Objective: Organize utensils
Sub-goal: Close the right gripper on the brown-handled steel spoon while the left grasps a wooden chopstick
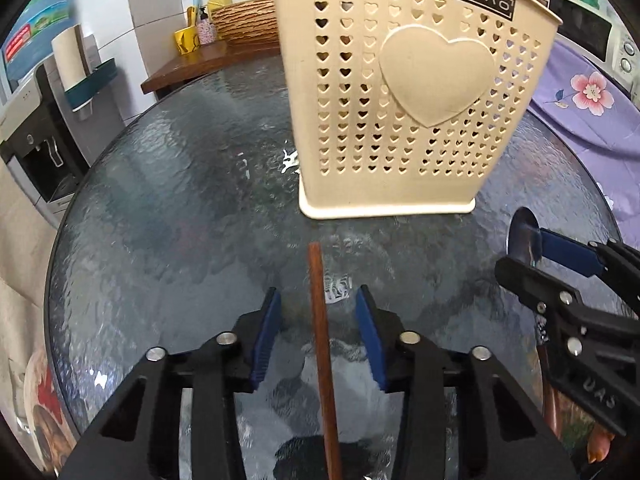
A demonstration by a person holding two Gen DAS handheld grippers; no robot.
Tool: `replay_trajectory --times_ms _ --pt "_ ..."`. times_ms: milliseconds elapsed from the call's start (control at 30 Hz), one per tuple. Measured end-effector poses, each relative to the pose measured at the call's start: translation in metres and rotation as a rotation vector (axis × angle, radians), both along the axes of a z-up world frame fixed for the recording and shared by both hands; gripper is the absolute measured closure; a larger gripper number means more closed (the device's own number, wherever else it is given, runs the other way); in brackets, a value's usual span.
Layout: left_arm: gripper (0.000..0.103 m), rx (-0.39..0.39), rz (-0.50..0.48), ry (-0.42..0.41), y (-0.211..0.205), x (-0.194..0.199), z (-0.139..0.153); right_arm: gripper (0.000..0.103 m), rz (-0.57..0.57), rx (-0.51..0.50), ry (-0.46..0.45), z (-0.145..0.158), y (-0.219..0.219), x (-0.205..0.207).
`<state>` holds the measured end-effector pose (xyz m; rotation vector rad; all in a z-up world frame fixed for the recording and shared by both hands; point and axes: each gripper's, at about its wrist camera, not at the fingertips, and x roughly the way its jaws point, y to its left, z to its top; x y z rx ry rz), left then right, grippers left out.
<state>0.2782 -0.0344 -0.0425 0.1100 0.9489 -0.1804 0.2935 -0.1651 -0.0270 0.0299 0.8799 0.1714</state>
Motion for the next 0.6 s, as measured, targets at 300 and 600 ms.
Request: replay_trajectory --times_ms 300,600 --pt "0.096 0.019 -0.001 -0.005 -0.007 0.009 0.0 0.055 0.005 0.007 -0.006 0.001 -0.001 -0.003" --pt "0.096 -0.014 0.01 -0.044 -0.004 0.005 0.012 0.055 0.008 0.028 -0.034 0.01 -0.005 -0.008"
